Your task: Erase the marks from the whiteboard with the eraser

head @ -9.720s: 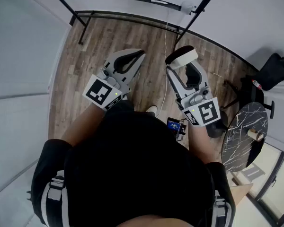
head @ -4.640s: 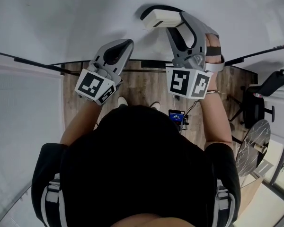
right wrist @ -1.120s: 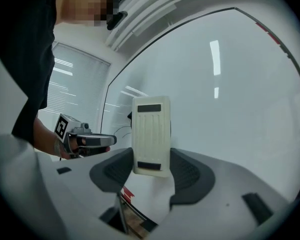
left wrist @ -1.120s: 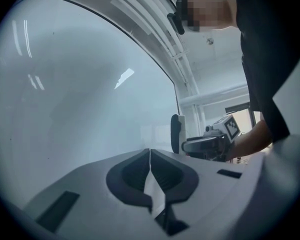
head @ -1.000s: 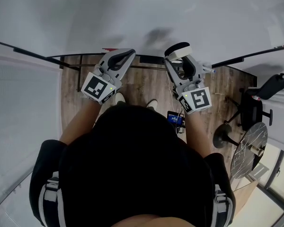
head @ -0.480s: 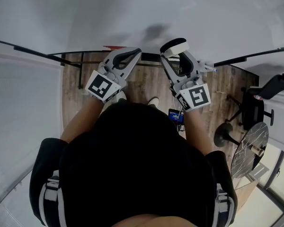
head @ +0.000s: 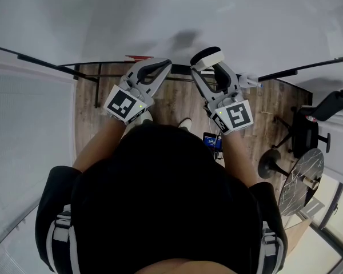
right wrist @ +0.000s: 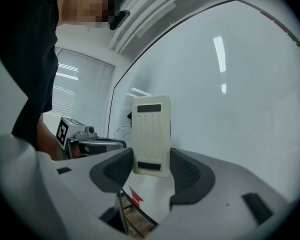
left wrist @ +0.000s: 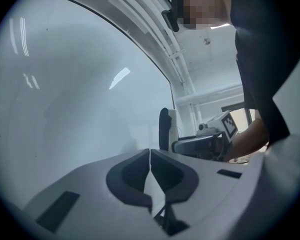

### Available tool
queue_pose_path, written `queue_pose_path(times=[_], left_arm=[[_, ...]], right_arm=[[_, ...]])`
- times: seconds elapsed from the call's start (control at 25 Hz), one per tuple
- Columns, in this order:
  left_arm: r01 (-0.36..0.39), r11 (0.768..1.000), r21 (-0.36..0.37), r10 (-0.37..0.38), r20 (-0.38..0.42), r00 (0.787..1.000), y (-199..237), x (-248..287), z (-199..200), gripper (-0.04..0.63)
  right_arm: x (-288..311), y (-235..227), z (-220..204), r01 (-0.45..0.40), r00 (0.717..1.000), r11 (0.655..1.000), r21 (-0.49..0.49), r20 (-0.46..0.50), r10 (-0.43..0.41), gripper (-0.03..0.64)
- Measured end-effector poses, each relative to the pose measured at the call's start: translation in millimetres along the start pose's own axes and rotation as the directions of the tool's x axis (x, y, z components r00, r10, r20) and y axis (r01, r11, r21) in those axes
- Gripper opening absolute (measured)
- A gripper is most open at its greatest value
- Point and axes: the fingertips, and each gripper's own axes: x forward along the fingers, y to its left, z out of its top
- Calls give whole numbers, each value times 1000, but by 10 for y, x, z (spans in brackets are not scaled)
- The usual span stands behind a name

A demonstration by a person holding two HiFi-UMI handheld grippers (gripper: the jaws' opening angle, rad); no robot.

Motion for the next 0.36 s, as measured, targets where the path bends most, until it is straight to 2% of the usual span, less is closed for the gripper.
queue_pose_path(times=[0.36], left_arm=[[2,1000,-11,-2,-3,1000,-22,-14,-9,8]], right_arm=[[-4,53,12,-5,1000,1000,4,-6,5,232]])
